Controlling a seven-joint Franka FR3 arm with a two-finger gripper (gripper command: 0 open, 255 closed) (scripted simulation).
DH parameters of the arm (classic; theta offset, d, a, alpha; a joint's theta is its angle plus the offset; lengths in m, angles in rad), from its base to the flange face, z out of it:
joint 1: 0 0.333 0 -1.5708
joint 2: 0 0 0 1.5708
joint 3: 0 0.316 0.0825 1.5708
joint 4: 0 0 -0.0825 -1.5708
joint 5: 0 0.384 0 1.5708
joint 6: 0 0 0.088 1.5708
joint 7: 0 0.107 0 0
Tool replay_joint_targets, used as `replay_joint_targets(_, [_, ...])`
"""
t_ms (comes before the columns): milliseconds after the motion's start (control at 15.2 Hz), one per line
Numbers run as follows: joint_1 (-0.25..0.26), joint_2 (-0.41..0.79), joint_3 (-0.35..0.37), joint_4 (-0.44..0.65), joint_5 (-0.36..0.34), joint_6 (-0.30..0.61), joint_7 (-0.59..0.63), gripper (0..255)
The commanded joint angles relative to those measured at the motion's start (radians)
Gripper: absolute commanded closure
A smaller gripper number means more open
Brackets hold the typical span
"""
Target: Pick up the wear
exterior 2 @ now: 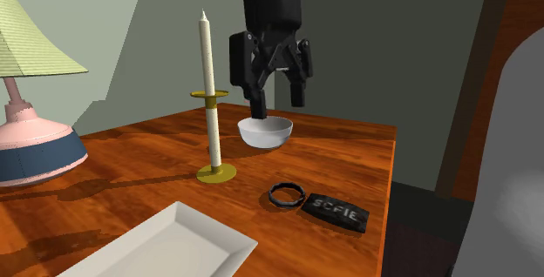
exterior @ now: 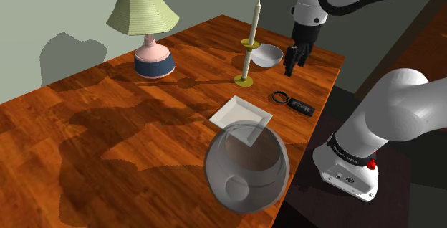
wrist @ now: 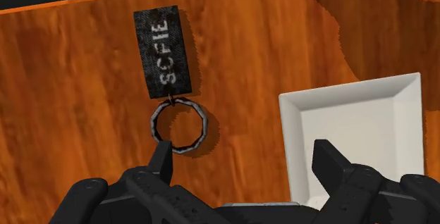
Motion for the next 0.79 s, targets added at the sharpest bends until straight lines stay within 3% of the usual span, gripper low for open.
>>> replay_joint_targets(0, [-0.017,0.016,-0.024,-0.045,-0.023,0.05,-0.026,0])
replay_joint_targets(396, [-0.078,0.126,-0.098,-0.161,-0.099,0.241,-0.099,0])
replay_joint_targets(726, [-0.135,0.291,-0.164,-0.22,-0.172,0.436,-0.155,0])
